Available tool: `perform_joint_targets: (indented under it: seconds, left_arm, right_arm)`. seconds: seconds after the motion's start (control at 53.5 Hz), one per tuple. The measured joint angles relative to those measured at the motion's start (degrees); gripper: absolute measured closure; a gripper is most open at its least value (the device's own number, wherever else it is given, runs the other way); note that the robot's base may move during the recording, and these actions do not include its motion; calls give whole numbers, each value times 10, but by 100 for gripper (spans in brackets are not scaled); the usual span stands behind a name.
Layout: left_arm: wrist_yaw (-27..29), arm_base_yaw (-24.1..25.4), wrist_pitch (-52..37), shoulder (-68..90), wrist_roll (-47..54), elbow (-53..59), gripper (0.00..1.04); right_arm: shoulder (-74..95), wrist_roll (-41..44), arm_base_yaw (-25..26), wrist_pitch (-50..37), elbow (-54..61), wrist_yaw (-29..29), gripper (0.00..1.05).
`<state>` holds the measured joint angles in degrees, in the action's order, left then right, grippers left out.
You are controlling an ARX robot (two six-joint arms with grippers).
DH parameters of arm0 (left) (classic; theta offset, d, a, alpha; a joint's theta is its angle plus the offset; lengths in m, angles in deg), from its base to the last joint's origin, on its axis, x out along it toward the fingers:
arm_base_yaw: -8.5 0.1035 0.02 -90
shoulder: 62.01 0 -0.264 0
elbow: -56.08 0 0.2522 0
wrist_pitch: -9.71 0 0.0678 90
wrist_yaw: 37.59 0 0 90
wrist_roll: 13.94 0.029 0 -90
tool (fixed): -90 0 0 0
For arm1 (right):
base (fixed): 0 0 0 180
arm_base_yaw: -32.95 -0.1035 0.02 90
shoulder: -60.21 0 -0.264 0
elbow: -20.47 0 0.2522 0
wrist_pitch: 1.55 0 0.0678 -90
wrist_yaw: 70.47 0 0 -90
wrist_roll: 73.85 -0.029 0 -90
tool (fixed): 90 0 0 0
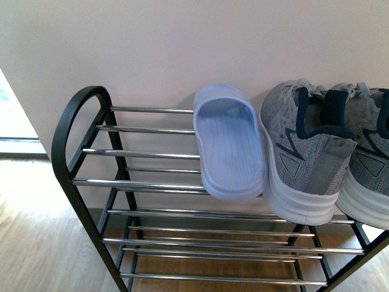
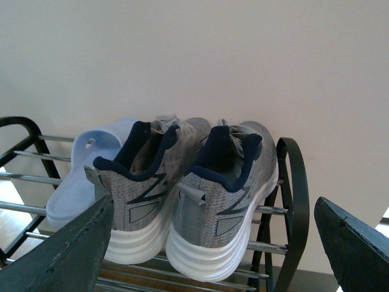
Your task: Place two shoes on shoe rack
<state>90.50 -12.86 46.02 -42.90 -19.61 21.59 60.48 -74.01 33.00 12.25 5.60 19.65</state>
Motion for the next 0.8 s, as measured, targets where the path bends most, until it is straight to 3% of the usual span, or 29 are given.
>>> perform_joint_targets:
  seconds: [0.262,0.374,0.617,0.804]
  left_arm:
    - [-10,0,-1,0,-11,0,103]
    - [-28,-50,-4,38,-74,-16,103]
    - [-160,-43,-159,299,-64,-76,103]
    - [-212,-16,-202,422,-38,-111,103]
  right_arm:
    - [0,0,0,0,0,0,9]
    - [0,0,0,0,0,0,9]
    - [0,0,0,0,0,-1,9]
    - [0,0,0,0,0,-1,9]
